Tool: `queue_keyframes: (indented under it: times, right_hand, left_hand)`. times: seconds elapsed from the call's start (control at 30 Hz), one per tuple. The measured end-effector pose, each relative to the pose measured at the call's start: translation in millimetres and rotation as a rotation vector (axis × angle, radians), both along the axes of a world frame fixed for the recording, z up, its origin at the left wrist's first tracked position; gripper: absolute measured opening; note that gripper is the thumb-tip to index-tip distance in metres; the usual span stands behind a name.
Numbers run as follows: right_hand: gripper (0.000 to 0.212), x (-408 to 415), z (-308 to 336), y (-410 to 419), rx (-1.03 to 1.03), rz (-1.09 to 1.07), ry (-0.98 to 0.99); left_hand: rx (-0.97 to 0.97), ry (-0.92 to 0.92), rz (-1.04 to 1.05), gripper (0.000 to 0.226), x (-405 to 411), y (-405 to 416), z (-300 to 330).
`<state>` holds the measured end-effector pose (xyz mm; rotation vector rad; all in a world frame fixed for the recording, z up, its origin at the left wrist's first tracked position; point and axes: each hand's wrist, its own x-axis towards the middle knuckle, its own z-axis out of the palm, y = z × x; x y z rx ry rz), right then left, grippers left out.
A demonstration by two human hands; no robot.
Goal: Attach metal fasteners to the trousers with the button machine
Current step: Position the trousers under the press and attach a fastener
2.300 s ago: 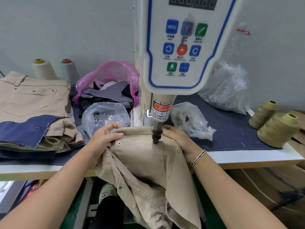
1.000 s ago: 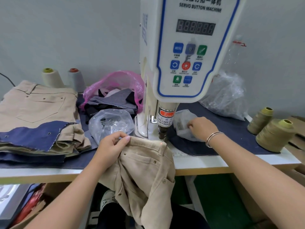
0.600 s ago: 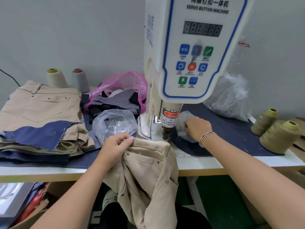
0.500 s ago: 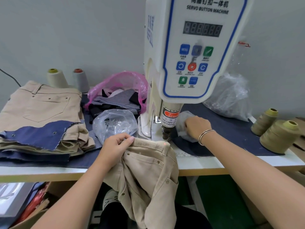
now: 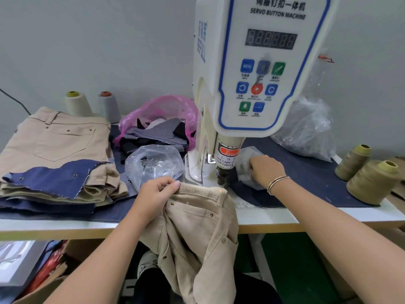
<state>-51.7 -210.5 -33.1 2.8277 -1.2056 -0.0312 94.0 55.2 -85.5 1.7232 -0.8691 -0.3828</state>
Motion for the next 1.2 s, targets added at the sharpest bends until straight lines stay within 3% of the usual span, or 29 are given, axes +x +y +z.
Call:
queue_keyframes:
  times: [0.1, 0.2, 0.3, 0.4, 0.5, 0.67, 0.8, 0.9, 0.97, 1.1, 1.2]
  right_hand:
    - [0.021, -9.6, 2.0, 1.6, 0.073, -0.046, -0.189]
    - [0.016, -23.9, 13.1, 11.2, 0.191, -0.093, -0.569]
    - [0.016, -36.6, 23.0, 50.2, 0.875, -0.255, -1.076]
    - [0.014, -45.3, 10.6, 97.7, 1.417, -0.285, -1.081]
    - [0.013, -43.8, 2.6, 118.8, 1.687, -0.33, -1.085]
    - [0.015, -43.6, 5.2, 117.2, 1.693, -0.332, -1.051]
    - [0.014, -48.3, 8.0, 110.8, 1.616, -0.325, -1.009]
    - [0.013, -48.9, 4.8, 111.9, 1.658, -0.349, -1.02]
    - [0.012, -46.8, 3.2, 112.9, 1.668, -0.346, -1.047]
    - [0.018, -44.4, 2.0, 107.0, 1.632, -0.432, -1.182]
    - [0.017, -46.1, 1.2, 105.6, 1.634, -0.46, -1.224]
  left_hand:
    - [0.008, 0.0, 0.001, 0.029, 0.7, -0.8, 0.5]
    - [0.005, 0.015, -0.006, 0.029, 0.4, -0.6, 0.2]
    - [0.001, 0.005, -0.027, 0.027, -0.7, -0.7, 2.2]
    - [-0.019, 0.028, -0.133, 0.027, -3.8, 3.5, 5.4]
    - [0.01, 0.075, -0.2, 0.033, -7.5, 5.4, 8.5]
    - [-0.005, 0.259, -0.177, 0.034, -8.8, 2.5, 22.5]
    - [0.033, 0.415, -0.495, 0.035, -16.2, 3.2, 32.0]
    - [0.155, 0.323, -0.611, 0.026, -22.8, -3.6, 40.5]
    - [0.048, 0.341, -0.586, 0.022, -30.9, -11.7, 46.6]
    - [-0.187, 0.672, -0.406, 0.007, -47.9, -23.4, 56.3]
    - [0.049, 0.673, -0.742, 0.015, -59.1, -14.2, 56.8]
